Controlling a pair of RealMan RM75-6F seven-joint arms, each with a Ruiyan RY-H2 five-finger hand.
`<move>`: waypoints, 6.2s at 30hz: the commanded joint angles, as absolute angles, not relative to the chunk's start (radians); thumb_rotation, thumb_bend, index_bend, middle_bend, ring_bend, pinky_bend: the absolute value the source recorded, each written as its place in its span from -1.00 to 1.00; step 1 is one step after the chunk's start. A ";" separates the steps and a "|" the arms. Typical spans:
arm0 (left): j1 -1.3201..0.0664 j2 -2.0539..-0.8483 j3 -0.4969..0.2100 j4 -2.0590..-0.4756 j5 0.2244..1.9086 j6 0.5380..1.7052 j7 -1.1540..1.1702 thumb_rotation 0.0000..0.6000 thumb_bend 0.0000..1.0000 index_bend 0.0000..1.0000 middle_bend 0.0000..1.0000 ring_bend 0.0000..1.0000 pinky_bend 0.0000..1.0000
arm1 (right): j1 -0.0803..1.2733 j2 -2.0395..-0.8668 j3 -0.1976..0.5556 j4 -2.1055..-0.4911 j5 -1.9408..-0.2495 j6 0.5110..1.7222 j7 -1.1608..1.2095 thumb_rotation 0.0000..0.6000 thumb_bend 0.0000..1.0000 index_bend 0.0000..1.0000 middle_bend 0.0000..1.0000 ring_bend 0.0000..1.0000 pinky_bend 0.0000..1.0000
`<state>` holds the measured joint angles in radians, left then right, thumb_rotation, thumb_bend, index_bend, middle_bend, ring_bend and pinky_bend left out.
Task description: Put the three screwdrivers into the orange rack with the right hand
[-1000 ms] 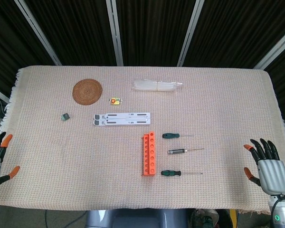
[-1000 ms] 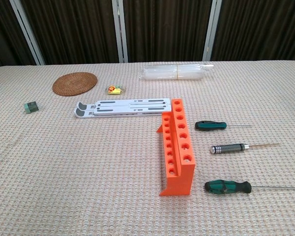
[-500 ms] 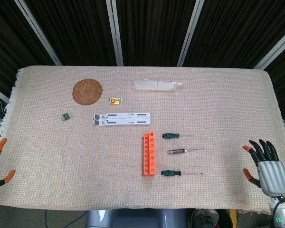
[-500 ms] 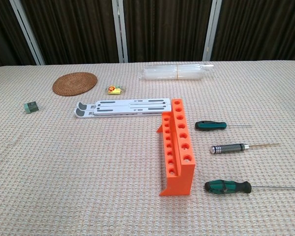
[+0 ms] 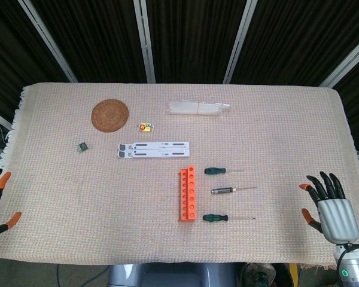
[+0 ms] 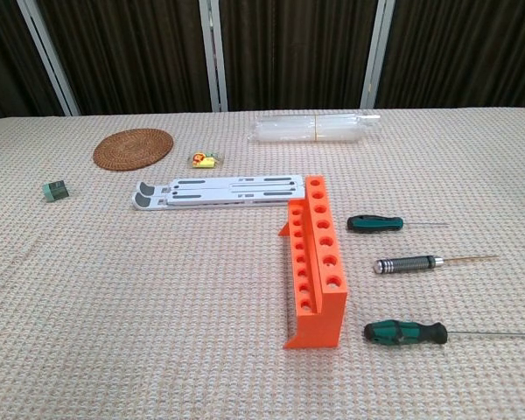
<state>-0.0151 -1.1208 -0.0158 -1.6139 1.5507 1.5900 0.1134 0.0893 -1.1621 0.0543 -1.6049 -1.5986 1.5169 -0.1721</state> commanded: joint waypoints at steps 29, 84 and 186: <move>-0.053 -1.085 -0.047 -1.632 1.543 1.560 0.133 1.00 -0.60 -0.93 -1.00 -1.00 -1.00 | 0.391 -1.317 0.042 -1.808 -1.282 1.047 -0.689 1.00 -0.61 -0.17 -0.74 -1.00 -1.00; -0.064 -1.097 -0.054 -1.576 1.491 1.522 0.078 1.00 -0.60 -0.93 -1.00 -1.00 -1.00 | 0.535 -1.601 -0.018 -1.772 -1.051 1.110 -0.940 1.00 -0.48 -0.08 -0.75 -1.00 -1.00; -0.086 -1.081 -0.016 -1.674 1.525 1.480 0.168 1.00 -0.59 -0.95 -1.00 -1.00 -1.00 | 0.607 -1.134 0.310 -2.045 -1.227 0.751 0.648 1.00 -0.25 0.29 -0.48 -1.00 -1.00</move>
